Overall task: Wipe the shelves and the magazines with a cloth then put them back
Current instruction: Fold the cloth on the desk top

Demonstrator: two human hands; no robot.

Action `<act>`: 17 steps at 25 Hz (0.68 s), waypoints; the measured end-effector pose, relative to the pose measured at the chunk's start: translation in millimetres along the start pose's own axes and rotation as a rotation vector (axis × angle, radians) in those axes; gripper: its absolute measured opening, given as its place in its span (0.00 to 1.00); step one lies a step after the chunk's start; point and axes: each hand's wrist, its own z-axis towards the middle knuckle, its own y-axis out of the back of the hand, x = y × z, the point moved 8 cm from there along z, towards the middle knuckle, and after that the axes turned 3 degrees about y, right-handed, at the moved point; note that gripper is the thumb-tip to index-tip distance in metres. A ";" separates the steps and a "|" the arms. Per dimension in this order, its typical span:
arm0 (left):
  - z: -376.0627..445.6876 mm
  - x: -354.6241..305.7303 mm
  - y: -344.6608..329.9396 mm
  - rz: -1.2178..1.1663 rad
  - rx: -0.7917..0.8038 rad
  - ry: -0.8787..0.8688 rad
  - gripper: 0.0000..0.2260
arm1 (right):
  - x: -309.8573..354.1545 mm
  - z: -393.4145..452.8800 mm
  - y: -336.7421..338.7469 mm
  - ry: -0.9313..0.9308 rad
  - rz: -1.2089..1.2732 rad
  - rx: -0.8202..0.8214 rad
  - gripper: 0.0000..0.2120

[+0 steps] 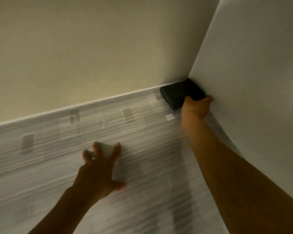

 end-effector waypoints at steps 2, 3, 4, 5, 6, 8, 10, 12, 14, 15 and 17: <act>-2.9 -3.2 2.1 0.024 0.014 -0.002 0.51 | 23.8 -8.4 13.3 0.441 -0.274 -0.103 0.31; -3.1 -4.9 3.0 0.019 0.011 -0.007 0.51 | 33.8 -15.2 9.1 0.655 -0.428 -0.096 0.28; -3.5 -5.7 4.1 0.007 0.008 -0.013 0.51 | 37.3 -17.9 -5.1 0.814 -0.611 -0.010 0.25; -3.3 -5.2 5.4 0.004 0.002 -0.017 0.51 | 34.6 -18.1 -24.2 0.895 -0.775 0.121 0.22; -3.0 -4.1 5.9 0.008 -0.004 -0.016 0.51 | 25.8 -15.7 -43.2 0.887 -0.905 0.258 0.19; -3.2 -5.0 5.2 0.011 -0.013 -0.014 0.51 | 10.6 -5.3 -66.0 0.763 -1.047 0.378 0.17; -4.8 -9.2 7.2 0.013 -0.013 -0.019 0.51 | 13.6 -0.9 -76.8 0.734 -1.071 0.336 0.18; -5.4 -12.5 9.9 -0.008 -0.009 -0.037 0.51 | 13.6 1.7 -80.4 0.712 -1.085 0.326 0.19; -0.8 -5.7 10.0 -0.003 0.006 -0.005 0.50 | 10.3 -6.1 -76.3 0.706 -1.023 0.338 0.22; 1.7 -2.6 7.6 0.012 0.012 0.007 0.50 | 12.0 -16.1 -68.9 0.736 -0.947 0.324 0.23; 3.2 -4.6 0.9 0.023 0.054 0.026 0.50 | 15.3 -49.7 -37.8 0.835 -0.773 0.315 0.23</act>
